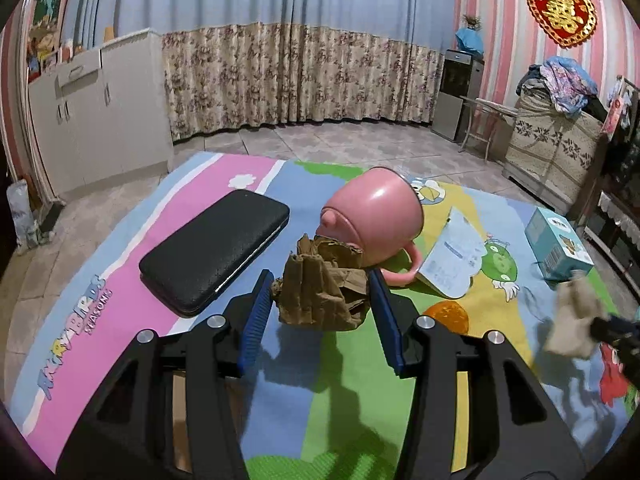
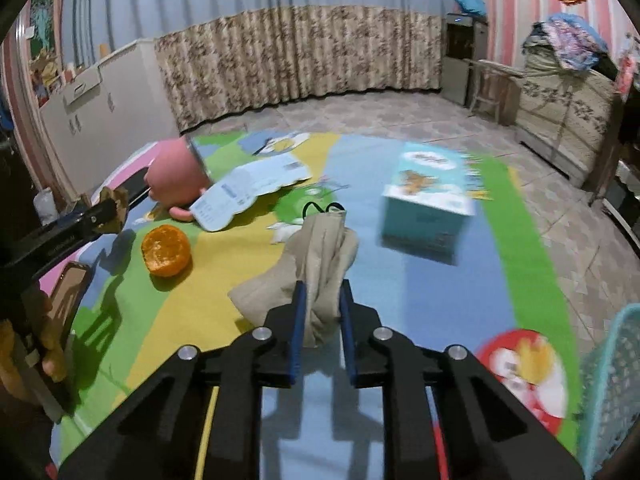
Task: Collect trash
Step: 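Carry both bags over the teal basket and open both tools to drop them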
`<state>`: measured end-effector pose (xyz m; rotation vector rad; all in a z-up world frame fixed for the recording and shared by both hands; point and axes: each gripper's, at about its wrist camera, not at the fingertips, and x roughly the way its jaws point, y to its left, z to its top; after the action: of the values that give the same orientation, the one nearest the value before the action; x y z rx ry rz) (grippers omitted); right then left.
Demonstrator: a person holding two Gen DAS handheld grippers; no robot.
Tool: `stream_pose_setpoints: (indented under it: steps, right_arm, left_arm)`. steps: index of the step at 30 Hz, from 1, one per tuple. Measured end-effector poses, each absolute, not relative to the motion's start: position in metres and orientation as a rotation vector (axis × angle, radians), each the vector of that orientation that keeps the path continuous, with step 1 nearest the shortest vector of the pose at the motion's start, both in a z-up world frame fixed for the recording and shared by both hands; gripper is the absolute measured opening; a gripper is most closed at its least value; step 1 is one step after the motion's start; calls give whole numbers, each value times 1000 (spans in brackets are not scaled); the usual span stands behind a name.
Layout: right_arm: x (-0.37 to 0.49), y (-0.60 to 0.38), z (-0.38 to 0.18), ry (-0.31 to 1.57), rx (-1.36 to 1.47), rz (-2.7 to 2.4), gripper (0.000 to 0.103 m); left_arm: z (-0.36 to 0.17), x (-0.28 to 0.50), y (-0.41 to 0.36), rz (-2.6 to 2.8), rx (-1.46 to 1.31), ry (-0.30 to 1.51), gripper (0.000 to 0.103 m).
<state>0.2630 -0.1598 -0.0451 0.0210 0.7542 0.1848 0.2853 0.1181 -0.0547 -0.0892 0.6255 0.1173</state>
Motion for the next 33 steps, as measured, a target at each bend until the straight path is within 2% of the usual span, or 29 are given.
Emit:
stream_pose_setpoints:
  steps: [9, 18, 33]
  right_arm:
    - [199, -266, -9, 650, 125, 27, 17]
    - [131, -374, 4, 553, 188, -206, 17]
    - [107, -476, -18, 558, 230, -396, 17]
  left_arm:
    - [-25, 254, 79, 47, -53, 599, 47]
    - [6, 225, -6, -117, -31, 565, 47]
    - [-10, 210, -189, -379, 24, 616, 47]
